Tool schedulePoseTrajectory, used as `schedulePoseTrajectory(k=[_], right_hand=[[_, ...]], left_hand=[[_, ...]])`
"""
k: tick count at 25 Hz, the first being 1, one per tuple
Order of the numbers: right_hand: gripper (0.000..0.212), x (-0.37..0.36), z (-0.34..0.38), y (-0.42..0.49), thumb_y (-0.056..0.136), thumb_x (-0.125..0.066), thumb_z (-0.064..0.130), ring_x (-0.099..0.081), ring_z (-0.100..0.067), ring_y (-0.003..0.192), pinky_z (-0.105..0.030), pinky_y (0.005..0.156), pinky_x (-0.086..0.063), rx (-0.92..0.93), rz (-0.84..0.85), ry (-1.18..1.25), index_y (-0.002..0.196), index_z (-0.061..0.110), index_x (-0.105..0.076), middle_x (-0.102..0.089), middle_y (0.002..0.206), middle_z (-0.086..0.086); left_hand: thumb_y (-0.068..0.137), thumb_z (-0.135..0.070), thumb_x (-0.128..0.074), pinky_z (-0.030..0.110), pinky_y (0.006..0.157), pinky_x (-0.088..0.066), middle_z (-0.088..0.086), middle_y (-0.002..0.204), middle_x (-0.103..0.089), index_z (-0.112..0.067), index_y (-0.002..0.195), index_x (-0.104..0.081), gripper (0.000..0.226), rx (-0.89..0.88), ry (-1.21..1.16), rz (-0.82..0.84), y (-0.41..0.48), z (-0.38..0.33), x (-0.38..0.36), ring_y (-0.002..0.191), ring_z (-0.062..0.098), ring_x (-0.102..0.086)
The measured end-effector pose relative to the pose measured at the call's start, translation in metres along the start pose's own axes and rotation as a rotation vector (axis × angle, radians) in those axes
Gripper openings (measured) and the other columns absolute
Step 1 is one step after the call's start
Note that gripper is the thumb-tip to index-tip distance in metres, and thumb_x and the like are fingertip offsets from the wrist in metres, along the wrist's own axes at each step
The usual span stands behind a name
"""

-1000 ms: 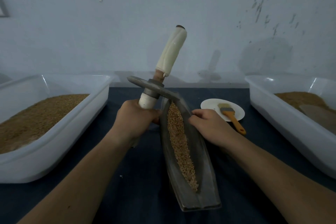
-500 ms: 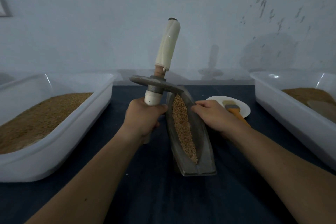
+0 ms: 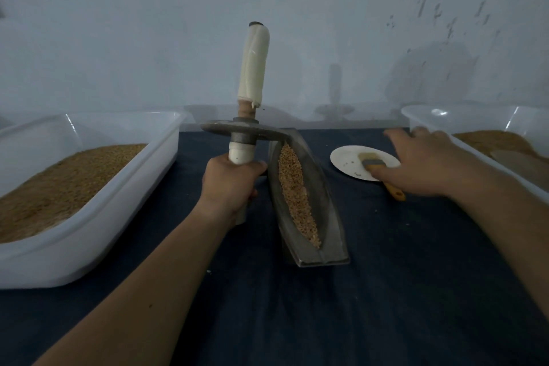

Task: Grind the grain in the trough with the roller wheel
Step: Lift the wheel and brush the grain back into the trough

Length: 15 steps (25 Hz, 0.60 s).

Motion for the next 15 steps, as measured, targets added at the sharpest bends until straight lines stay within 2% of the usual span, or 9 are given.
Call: schedulePoseTrajectory(k=[3,5,7,8,10,12,13,15], right_hand=[[0.088,-0.017,-0.013,-0.012,0.089,-0.06,0.066,-0.058,-0.025,0.106,-0.04,0.093,-0.053,-0.054,0.3,-0.095,0.157,0.029,-0.017,-0.057,0.129,-0.009],[0.071,-0.026,-0.013,-0.017,0.095,-0.059,0.054,-0.061,-0.019,0.095,-0.038,0.088,-0.055,-0.063,0.33,-0.091,0.152,0.027,-0.026,-0.061,0.112,-0.005],[0.036,-0.026,-0.012,-0.016,0.1,-0.052,0.04,-0.062,-0.017,0.082,-0.04,0.079,-0.058,-0.017,0.173,-0.034,0.133,0.026,-0.048,-0.062,0.095,-0.001],[0.024,-0.021,-0.011,-0.016,0.101,-0.047,0.037,-0.062,-0.016,0.075,-0.042,0.074,-0.058,0.022,0.027,0.009,0.119,0.026,-0.057,-0.063,0.087,0.0],[0.026,-0.002,-0.006,-0.019,0.101,-0.045,0.034,-0.058,-0.014,0.061,-0.038,0.063,-0.055,0.135,-0.32,0.092,0.096,0.025,-0.069,-0.061,0.068,0.005],[0.021,0.021,0.007,-0.025,0.099,-0.056,0.03,-0.057,-0.012,0.056,-0.034,0.058,-0.052,0.26,-0.591,0.211,0.091,0.024,-0.074,-0.061,0.061,0.008],[0.017,0.031,0.017,-0.028,0.099,-0.061,0.03,-0.058,-0.013,0.056,-0.034,0.059,-0.052,0.32,-0.659,0.267,0.093,0.023,-0.075,-0.063,0.061,0.009],[0.015,0.041,0.043,-0.03,0.098,-0.063,0.029,-0.061,-0.013,0.056,-0.034,0.06,-0.053,0.446,-0.683,0.347,0.097,0.022,-0.076,-0.066,0.063,0.008]], left_hand=[[0.078,-0.028,-0.079,0.026,0.05,-0.046,0.003,0.066,-0.064,-0.012,0.084,-0.069,0.02,-0.028,0.01,-0.004,-0.002,0.0,-0.002,0.054,0.017,-0.058],[0.077,-0.026,-0.078,0.027,0.049,-0.045,0.002,0.061,-0.062,-0.011,0.081,-0.067,0.02,-0.044,0.009,-0.005,-0.003,0.001,-0.003,0.053,0.017,-0.057],[0.076,-0.026,-0.076,0.029,0.051,-0.045,0.003,0.059,-0.06,-0.008,0.081,-0.067,0.021,-0.045,0.01,-0.014,-0.002,0.003,-0.002,0.051,0.018,-0.056],[0.076,-0.025,-0.076,0.029,0.051,-0.045,0.004,0.059,-0.061,-0.007,0.082,-0.067,0.021,-0.041,0.006,-0.02,-0.002,0.004,-0.001,0.051,0.019,-0.056],[0.075,-0.025,-0.075,0.03,0.052,-0.046,0.006,0.061,-0.062,-0.007,0.084,-0.068,0.021,-0.034,0.001,-0.031,0.0,0.005,0.0,0.051,0.019,-0.057],[0.074,-0.026,-0.073,0.031,0.051,-0.049,0.007,0.062,-0.066,-0.011,0.082,-0.069,0.017,-0.042,0.04,-0.063,0.0,0.006,0.001,0.051,0.019,-0.059],[0.074,-0.026,-0.072,0.032,0.05,-0.051,0.008,0.063,-0.068,-0.012,0.08,-0.069,0.015,-0.054,0.07,-0.092,-0.001,0.006,0.001,0.052,0.019,-0.06],[0.074,-0.026,-0.068,0.036,0.051,-0.054,0.007,0.067,-0.07,-0.013,0.076,-0.069,0.013,-0.076,0.117,-0.147,-0.003,0.006,0.001,0.058,0.023,-0.065]])
Point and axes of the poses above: each hand's wrist, its own y-axis towards the middle knuckle, its own x-axis out of the back of the hand, z = x × y, the point moved 2 cm from there along y, towards the middle knuckle
